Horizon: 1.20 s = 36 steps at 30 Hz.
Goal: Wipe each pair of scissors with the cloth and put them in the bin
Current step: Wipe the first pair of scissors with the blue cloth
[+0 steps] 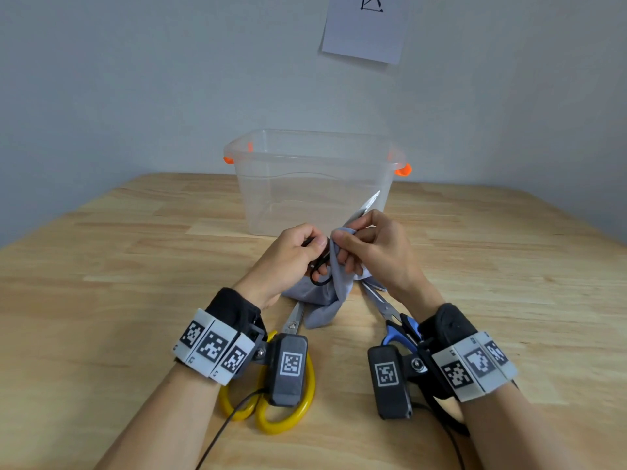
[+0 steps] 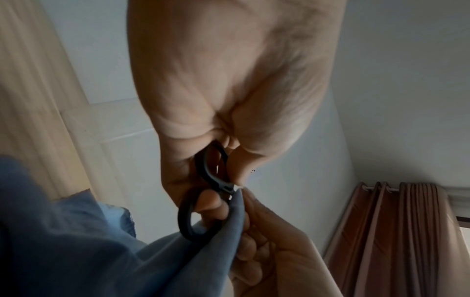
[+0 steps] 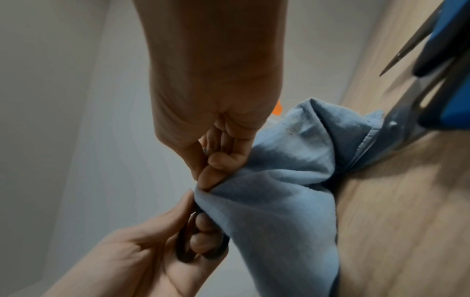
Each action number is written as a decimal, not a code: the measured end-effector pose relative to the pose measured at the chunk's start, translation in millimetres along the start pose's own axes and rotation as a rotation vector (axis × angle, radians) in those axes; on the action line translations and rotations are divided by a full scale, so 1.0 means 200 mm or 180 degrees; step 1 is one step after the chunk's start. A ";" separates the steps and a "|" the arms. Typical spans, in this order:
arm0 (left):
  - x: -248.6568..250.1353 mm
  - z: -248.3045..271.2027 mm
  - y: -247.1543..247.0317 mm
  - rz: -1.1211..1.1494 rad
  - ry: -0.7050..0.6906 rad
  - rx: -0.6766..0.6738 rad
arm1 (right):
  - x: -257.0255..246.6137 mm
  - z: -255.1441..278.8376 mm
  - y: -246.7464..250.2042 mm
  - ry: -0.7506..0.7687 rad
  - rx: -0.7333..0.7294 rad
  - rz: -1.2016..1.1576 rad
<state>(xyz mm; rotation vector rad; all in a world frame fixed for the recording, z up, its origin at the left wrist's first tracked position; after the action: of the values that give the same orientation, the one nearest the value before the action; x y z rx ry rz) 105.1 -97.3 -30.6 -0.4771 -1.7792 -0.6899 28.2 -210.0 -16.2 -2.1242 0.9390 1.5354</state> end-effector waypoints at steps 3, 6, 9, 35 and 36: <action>-0.01 -0.01 0.00 -0.0014 -0.0001 0.0054 | 0.01 -0.01 0.00 0.0012 0.0068 0.0081; -0.02 -0.01 0.01 -0.0041 -0.0001 0.0093 | 0.01 -0.02 0.00 0.0053 0.0091 0.0167; -0.02 -0.01 0.01 -0.0122 -0.0013 0.0091 | 0.01 -0.02 0.00 0.0071 0.0099 0.0183; -0.11 -0.05 0.16 0.0229 0.0460 0.0895 | 0.10 -0.08 0.24 -0.0473 0.0867 0.1080; -0.11 -0.05 0.15 0.0231 0.0474 0.0891 | 0.11 -0.08 0.25 -0.0495 0.0871 0.1134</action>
<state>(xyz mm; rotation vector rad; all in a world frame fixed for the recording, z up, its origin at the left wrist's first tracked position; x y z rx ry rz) 137.9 -80.1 -43.6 -0.2910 -1.6763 -0.4060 9.0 -262.8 -27.2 -1.6878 1.4362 1.5943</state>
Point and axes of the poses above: each hand's wrist, its own z-axis away from the middle knuckle, its own y-axis out of the back of the hand, x = y × z, the point moved 9 cm from there along -z, towards the middle knuckle, and after that the axes turned 9 degrees about x, right-handed, at the moved point
